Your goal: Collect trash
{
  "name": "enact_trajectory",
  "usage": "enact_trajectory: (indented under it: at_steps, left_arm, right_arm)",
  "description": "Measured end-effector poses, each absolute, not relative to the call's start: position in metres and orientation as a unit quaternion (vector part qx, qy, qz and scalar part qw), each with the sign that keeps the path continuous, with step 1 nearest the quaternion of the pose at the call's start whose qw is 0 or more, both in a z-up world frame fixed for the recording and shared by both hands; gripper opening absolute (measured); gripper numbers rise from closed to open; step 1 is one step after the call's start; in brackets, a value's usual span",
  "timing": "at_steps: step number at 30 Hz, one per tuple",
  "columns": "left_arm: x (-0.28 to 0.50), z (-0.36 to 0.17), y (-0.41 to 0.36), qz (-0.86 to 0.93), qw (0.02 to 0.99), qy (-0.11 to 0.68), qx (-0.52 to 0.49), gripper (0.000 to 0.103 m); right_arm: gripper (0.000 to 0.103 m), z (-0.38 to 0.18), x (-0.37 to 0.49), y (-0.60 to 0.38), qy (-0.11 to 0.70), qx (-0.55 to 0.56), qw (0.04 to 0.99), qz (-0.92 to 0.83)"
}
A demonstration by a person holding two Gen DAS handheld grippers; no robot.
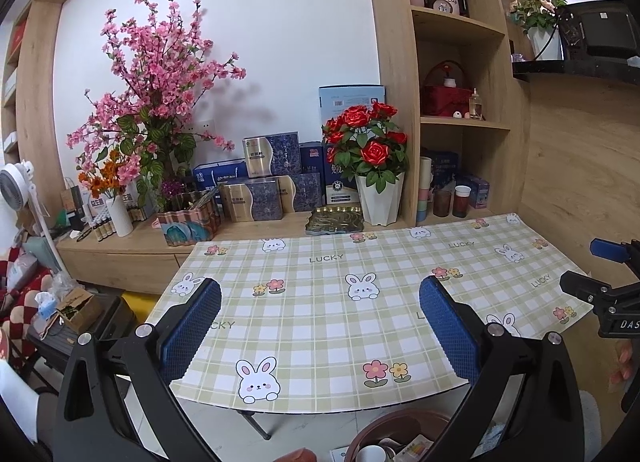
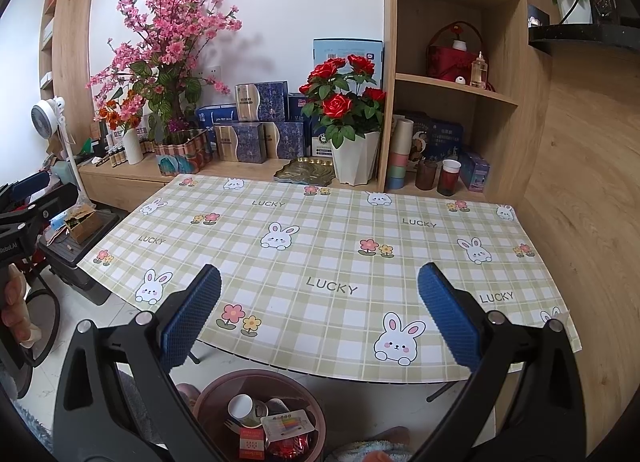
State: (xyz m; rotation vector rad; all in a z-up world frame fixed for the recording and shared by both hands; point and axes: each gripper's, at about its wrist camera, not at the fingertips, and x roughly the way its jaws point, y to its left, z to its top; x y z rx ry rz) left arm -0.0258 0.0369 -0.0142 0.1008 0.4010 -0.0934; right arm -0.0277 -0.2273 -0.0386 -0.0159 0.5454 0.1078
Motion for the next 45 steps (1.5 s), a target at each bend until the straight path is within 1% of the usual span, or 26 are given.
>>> enact_trajectory:
  at_steps: [45]
  left_arm:
    - [-0.020, -0.039, 0.043, -0.036, 0.969, 0.236, 0.064, 0.097]
  right_arm:
    - [0.097, -0.053, -0.019, -0.217, 0.290, -0.026, 0.954, 0.071]
